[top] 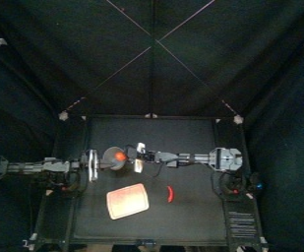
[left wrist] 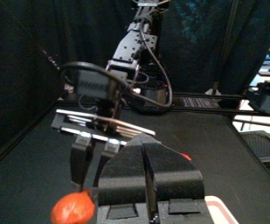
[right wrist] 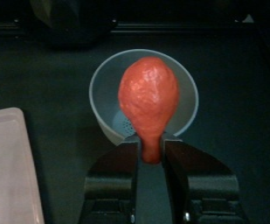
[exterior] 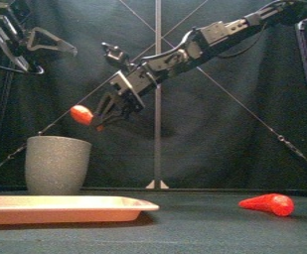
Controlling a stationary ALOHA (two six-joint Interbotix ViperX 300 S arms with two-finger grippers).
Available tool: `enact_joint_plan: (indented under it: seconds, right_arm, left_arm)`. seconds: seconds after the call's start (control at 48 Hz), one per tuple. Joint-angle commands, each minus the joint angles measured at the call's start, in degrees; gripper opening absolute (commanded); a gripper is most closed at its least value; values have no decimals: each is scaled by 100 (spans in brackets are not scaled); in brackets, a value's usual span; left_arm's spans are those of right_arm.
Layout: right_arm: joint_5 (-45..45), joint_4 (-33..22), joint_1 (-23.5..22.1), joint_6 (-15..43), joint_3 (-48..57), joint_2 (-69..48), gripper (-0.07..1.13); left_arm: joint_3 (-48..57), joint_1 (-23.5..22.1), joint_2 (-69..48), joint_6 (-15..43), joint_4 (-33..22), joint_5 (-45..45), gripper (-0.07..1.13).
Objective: Pick the drumstick then place it in the grey bowl
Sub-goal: Drop drumstick in the grey bowl and return to neutral
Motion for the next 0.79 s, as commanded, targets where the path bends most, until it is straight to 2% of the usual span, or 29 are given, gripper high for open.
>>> enact_joint_plan:
  seconds: [0.021,0.188,0.25,0.542,0.792]
  right_arm:
    - [141,26,0,26,-580,70,57]
    - [246,35,0,53,-914,325,78]
    - [255,35,0,44,-932,352,83]
    - [62,167,9,53,-404,-53,83]
    - [-1556,475,9,53,1204,-1081,83]
  left_arm:
    - [-123,18,26,9,0,-70,0]
    - [-79,26,26,9,0,-70,0]
    - [-62,26,26,9,-9,-70,0]
    - [-44,26,26,9,0,-70,0]
    - [-44,26,26,9,0,-70,0]
